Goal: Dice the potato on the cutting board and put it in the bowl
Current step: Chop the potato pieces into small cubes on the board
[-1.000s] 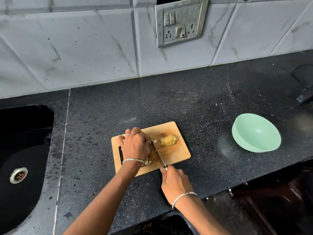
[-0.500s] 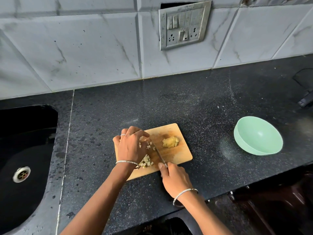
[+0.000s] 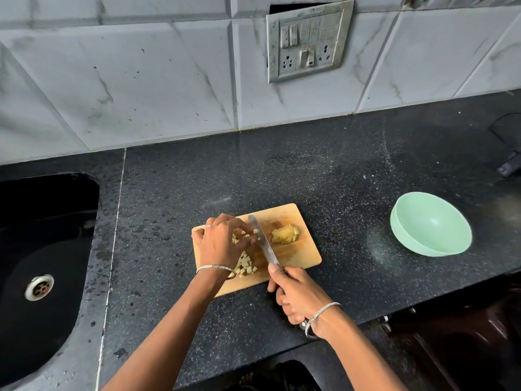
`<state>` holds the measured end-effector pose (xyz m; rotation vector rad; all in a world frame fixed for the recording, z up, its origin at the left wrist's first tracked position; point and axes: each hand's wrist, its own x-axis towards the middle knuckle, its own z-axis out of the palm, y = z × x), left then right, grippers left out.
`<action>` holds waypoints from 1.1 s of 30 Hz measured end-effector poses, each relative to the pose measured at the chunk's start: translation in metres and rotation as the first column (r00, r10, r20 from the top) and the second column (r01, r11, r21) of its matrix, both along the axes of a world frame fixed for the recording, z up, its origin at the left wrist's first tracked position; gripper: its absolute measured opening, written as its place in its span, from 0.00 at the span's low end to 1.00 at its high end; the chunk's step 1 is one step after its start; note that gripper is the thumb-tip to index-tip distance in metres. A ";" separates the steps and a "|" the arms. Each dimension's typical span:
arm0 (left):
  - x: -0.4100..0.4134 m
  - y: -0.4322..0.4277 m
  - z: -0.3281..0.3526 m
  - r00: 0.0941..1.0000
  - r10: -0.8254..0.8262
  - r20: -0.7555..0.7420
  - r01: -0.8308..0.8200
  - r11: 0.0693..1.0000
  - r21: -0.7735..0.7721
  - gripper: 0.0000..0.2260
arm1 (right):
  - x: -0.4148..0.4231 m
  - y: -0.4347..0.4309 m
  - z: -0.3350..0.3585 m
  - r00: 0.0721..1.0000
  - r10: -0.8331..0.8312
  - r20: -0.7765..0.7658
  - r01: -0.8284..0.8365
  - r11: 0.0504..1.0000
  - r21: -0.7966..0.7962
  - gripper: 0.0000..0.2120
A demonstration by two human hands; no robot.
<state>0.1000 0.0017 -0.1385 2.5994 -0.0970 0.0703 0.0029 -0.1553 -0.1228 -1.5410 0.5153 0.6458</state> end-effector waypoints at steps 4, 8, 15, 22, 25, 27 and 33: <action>-0.001 -0.001 0.002 1.000 -0.003 -0.006 0.003 1.000 -0.010 0.05 | -0.002 -0.004 0.003 1.000 0.015 -0.005 -0.015 0.999 0.038 0.21; 0.001 0.004 -0.004 0.999 0.001 -0.032 -0.001 1.000 -0.018 0.09 | -0.002 -0.005 0.004 1.000 0.008 0.021 -0.009 1.000 0.007 0.21; -0.005 0.005 -0.007 0.995 0.050 0.084 -0.048 0.998 -0.031 0.06 | -0.001 -0.001 0.000 0.978 0.133 0.164 -0.064 0.927 -0.369 0.21; -0.001 -0.002 -0.006 0.999 0.029 0.019 -0.029 1.000 0.003 0.05 | -0.001 -0.005 -0.004 0.964 0.165 0.211 -0.072 0.918 -0.390 0.20; -0.004 -0.004 -0.003 0.997 0.083 -0.004 -0.083 0.996 0.036 0.07 | 0.001 -0.009 -0.006 0.965 0.109 0.240 -0.014 0.930 -0.367 0.19; -0.005 -0.003 -0.002 0.993 0.116 -0.024 -0.113 0.988 0.101 0.07 | 0.004 -0.015 -0.008 0.958 0.091 0.274 0.032 0.910 -0.414 0.20; -0.008 -0.013 -0.002 0.998 0.058 0.022 -0.060 0.990 0.126 0.05 | 0.005 -0.035 -0.016 0.946 0.071 0.317 0.106 0.856 -0.507 0.18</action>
